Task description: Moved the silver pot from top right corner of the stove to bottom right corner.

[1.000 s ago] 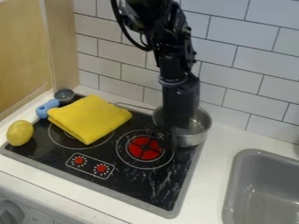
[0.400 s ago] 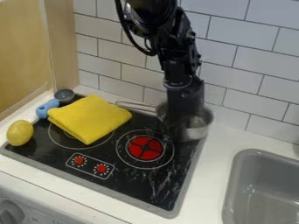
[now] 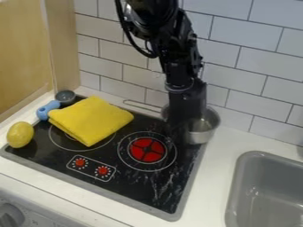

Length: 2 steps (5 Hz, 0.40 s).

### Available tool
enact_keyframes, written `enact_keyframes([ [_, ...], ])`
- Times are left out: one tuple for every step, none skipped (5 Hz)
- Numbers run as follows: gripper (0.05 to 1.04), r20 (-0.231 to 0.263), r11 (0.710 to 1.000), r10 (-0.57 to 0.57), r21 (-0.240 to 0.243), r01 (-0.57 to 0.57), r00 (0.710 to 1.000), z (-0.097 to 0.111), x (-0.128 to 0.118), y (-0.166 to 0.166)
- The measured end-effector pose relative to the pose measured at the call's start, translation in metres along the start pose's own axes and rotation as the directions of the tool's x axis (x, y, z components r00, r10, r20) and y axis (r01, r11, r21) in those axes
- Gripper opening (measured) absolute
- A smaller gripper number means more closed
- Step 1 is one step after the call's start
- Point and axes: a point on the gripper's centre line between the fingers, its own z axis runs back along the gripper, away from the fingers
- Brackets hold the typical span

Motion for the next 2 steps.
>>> enact_keyframes([
  [0.064,-0.006,1.0,0.0,0.022,0.0,1.0,0.009,0.0,-0.004],
  [0.064,-0.012,0.998,-0.043,0.04,0.044,0.999,0.019,0.014,-0.012],
])
